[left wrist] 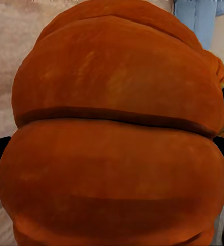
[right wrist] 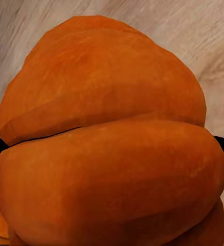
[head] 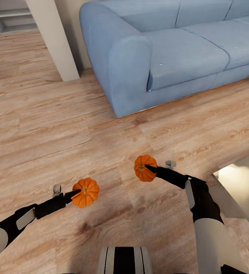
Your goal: Place each of the two pumpkins and all three candles from the living room inside a cabinet in the living room (use any cabinet), then make sure every cabinet is closed, and position the cauldron so it is next to a table in the living room.
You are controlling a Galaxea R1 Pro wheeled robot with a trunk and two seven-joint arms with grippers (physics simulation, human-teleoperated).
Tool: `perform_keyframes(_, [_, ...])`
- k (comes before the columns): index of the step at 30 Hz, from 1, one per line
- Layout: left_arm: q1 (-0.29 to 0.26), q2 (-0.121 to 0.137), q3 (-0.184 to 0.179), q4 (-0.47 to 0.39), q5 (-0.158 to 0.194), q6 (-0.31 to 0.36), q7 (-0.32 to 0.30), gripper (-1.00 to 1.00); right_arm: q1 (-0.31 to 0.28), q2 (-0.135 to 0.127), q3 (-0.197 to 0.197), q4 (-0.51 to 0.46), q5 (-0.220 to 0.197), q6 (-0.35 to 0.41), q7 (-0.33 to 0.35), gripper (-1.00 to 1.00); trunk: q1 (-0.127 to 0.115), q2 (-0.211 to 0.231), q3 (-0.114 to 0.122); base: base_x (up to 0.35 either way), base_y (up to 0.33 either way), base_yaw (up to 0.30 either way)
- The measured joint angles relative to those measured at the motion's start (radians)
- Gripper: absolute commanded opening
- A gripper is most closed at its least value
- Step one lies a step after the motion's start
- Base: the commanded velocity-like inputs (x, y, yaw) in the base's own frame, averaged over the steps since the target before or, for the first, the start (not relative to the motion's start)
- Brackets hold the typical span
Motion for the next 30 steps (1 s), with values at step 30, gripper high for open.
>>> perform_keyframes(30, [-0.050, 0.019, 0.059, -0.007, -0.169, 0.139, 0.051, -1.00, 0.093, 0.001, 0.001, 0.147, 0.133, -0.004, 0.006, -1.00, -0.011, 0.006, 0.097, -0.090, 0.044, 0.000])
